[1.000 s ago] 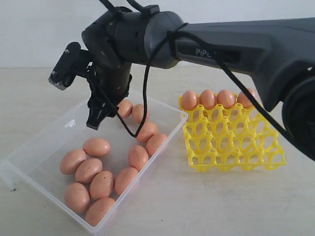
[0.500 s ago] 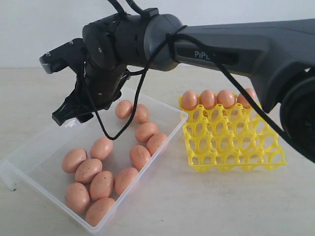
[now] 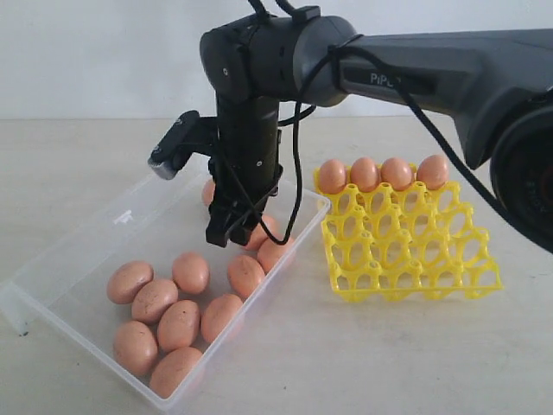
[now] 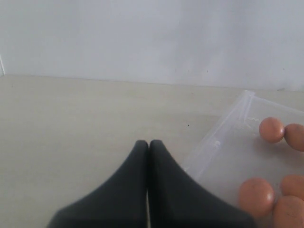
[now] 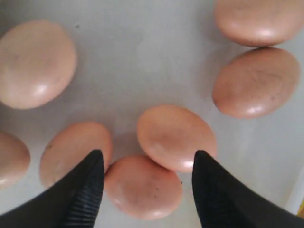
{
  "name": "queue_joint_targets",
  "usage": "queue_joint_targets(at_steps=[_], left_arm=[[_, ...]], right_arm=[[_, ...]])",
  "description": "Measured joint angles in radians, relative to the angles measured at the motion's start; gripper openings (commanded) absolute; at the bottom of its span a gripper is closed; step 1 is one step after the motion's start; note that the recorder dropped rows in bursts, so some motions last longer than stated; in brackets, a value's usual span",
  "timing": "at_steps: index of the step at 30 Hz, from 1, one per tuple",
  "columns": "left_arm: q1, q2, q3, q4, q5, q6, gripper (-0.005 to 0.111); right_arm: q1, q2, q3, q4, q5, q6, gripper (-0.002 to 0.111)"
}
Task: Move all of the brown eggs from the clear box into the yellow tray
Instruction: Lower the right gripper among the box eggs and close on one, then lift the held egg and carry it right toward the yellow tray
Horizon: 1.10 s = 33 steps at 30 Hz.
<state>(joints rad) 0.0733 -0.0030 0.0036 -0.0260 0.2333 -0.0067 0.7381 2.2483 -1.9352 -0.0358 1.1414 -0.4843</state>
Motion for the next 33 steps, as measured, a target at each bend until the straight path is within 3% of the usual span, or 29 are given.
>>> queue_joint_targets(at_steps=[7, 13, 17, 20, 27, 33], left_arm=[[0.0, 0.0, 0.0, 0.0, 0.0, 0.0, -0.004], [0.0, 0.0, 0.0, 0.0, -0.002, 0.0, -0.004], [0.0, 0.0, 0.0, 0.0, -0.057, 0.0, -0.004], [0.0, 0.0, 0.0, 0.0, -0.123, 0.0, -0.004], [0.0, 0.0, 0.0, 0.0, -0.254, 0.0, -0.004], [0.0, 0.0, 0.0, 0.0, -0.291, 0.0, -0.004]], right_arm=[[0.02, 0.0, 0.0, 0.014, -0.039, -0.031, 0.054], [0.02, 0.0, 0.0, 0.116, -0.121, 0.439, 0.054], [0.02, 0.0, 0.0, 0.3, -0.095, 0.524, 0.054], [0.02, 0.0, 0.0, 0.326, -0.069, 0.62, 0.054], [0.02, 0.014, -0.002, 0.32, -0.041, 0.613, 0.054], [0.02, 0.092, -0.006, 0.315, -0.025, 0.593, 0.054]])
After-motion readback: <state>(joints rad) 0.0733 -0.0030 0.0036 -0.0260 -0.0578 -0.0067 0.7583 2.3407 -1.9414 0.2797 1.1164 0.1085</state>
